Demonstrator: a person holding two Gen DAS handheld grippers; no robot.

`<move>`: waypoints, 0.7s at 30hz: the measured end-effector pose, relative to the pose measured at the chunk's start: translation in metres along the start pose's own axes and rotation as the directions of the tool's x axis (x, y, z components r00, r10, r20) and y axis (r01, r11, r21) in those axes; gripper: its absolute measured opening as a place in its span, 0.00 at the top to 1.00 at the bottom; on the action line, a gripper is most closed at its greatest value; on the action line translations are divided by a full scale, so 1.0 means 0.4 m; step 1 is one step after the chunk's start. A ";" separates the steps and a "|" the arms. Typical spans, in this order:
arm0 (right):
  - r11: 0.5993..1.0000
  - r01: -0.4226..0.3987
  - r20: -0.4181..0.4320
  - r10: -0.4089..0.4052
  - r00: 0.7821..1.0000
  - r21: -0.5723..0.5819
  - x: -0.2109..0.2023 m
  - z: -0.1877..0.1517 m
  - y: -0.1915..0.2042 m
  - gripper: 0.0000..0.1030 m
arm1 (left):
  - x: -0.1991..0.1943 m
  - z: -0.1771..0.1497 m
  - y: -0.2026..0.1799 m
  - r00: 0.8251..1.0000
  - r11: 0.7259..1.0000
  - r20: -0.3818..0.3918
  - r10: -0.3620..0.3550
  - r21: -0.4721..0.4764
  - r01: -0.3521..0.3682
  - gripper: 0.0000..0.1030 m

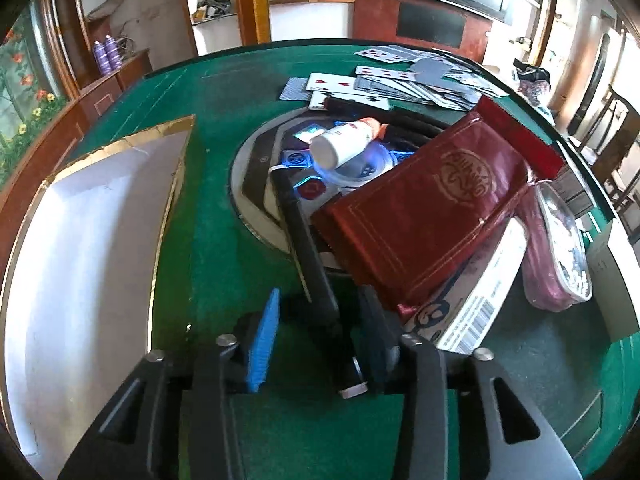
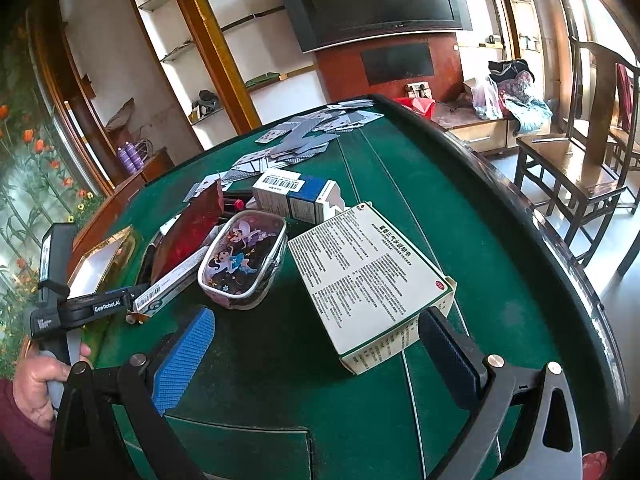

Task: Organize objects
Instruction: 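Grasp the black marker with the left gripper and lift it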

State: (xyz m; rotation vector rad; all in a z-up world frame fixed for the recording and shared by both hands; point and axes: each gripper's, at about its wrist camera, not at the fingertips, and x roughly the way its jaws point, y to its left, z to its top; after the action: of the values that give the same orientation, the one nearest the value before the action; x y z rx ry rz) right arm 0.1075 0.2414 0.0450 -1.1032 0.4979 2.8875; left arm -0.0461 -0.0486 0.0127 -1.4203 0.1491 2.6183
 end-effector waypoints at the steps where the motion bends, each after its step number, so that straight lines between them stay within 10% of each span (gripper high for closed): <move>1: 1.000 0.003 -0.003 -0.003 1.000 -0.001 0.002 0.001 0.001 0.00 | 0.001 0.000 0.003 1.000 1.000 0.000 -0.001 -0.012 0.001 0.59; 4: 1.000 0.007 -0.008 -0.007 1.000 -0.007 0.005 0.001 0.004 0.00 | 0.008 0.009 0.000 1.000 0.999 -0.001 0.020 -0.033 -0.020 0.62; 7: 1.000 0.015 -0.011 -0.015 1.000 -0.015 0.007 0.000 0.008 0.00 | 0.009 0.011 -0.025 0.999 0.999 0.020 0.044 -0.002 -0.044 0.86; 21: 0.997 0.055 -0.021 -0.056 0.998 -0.046 0.013 0.001 0.023 0.00 | -0.209 -0.096 0.003 0.967 0.981 0.186 -0.176 -0.054 0.188 0.86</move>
State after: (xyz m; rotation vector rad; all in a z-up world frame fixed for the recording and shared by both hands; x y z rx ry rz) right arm 0.1023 0.2322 0.0444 -1.1368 0.3967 2.8554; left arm 0.0304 -0.0637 0.0619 -1.1475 -0.0942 2.6040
